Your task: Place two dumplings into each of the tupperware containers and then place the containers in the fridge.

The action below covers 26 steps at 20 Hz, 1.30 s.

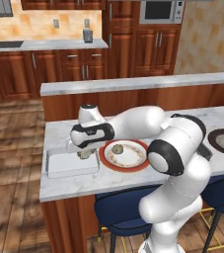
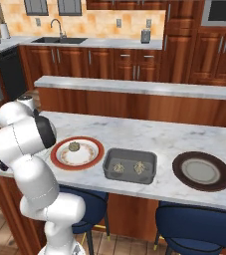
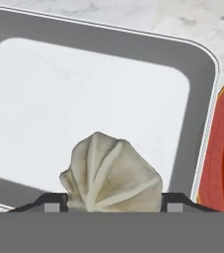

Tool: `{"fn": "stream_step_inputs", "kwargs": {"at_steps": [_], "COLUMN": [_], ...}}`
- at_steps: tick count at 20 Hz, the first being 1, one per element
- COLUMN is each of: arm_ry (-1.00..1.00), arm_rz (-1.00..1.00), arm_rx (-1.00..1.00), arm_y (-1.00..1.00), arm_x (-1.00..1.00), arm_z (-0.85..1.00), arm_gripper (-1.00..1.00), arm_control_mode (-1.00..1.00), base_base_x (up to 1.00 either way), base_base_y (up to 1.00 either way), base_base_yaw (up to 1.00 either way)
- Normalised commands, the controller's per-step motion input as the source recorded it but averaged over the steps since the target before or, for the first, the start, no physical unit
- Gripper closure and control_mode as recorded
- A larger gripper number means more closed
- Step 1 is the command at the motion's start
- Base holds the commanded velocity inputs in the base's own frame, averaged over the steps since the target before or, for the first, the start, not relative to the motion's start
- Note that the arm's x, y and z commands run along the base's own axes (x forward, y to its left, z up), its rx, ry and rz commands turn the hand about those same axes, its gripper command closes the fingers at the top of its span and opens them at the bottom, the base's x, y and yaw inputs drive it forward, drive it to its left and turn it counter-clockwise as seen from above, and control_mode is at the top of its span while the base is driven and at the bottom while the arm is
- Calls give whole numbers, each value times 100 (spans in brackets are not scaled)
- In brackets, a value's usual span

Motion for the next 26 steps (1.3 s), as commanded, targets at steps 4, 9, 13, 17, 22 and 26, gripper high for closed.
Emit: {"fn": "stream_step_inputs", "kwargs": {"at_steps": [4, 9, 13, 17, 22, 26], "arm_ry": [0, 0, -1, 0, 0, 0], "arm_rz": [0, 0, 0, 0, 0, 0], "arm_rx": [2, 0, 0, 0, 0, 0], "arm_y": [-2, -1, 0, 1, 0, 0], "arm_x": [13, 24, 24, 0, 0, 0], "arm_z": [-11, -18, -15, -14, -6, 0], "arm_gripper": [100, 100, 100, 100, -100, -100], "arm_control_mode": [-100, -100, -100, -100, -100, -100], "base_base_x": [0, 0, 0, 0, 0, 0], "base_base_y": [0, 0, 0, 0, 0, 0], "base_base_yaw": [0, 0, 0, 0, 0, 0]}}
